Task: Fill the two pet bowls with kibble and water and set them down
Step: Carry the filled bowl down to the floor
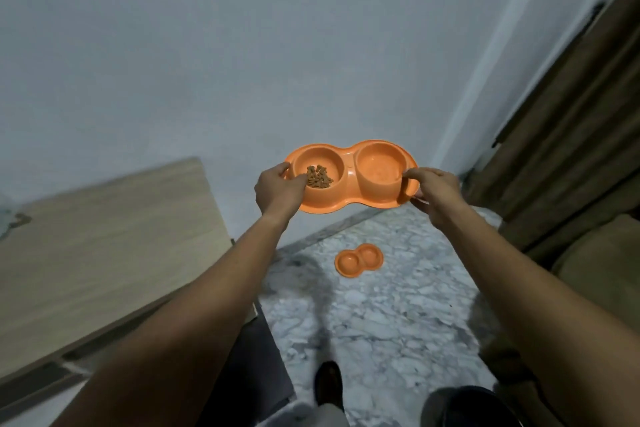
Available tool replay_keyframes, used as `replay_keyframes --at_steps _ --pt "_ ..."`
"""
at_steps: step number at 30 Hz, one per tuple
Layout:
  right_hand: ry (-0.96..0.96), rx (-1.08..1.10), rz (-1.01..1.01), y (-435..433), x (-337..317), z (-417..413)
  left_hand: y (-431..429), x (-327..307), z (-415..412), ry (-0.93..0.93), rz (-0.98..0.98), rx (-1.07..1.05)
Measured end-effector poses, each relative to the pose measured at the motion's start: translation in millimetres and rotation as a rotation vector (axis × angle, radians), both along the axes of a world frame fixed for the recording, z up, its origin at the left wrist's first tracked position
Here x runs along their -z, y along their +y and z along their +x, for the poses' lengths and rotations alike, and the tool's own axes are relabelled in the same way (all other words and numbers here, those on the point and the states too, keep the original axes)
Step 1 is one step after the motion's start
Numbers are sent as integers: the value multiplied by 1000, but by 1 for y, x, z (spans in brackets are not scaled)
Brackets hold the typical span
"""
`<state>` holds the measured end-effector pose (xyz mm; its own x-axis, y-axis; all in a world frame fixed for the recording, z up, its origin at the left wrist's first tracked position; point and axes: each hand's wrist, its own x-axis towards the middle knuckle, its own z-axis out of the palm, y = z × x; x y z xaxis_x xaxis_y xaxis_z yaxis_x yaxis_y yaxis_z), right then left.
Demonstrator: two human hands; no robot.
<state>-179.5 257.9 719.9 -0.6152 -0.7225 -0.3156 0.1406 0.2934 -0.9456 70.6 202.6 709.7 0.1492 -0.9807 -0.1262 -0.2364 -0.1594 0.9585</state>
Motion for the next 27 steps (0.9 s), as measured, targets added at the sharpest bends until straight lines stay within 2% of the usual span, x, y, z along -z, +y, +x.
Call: replay_keyframes --at_steps 10,16,20,23,27 --pt "-1 -78 282 -109 182 -46 -85 192 -55 -117 213 -96" --pt "-17 -246 438 -196 370 -46 -138 375 -65 -168 319 -338" --pt "-42 -350 469 -244 547 -44 -172 539 -62 -209 419 -405" --pt "-66 -367 504 -271 681 -35 -185 664 -56 -166 448 -490" --pt "-86 -403 538 -297 821 -23 -200 794 -47 -138 471 -557"
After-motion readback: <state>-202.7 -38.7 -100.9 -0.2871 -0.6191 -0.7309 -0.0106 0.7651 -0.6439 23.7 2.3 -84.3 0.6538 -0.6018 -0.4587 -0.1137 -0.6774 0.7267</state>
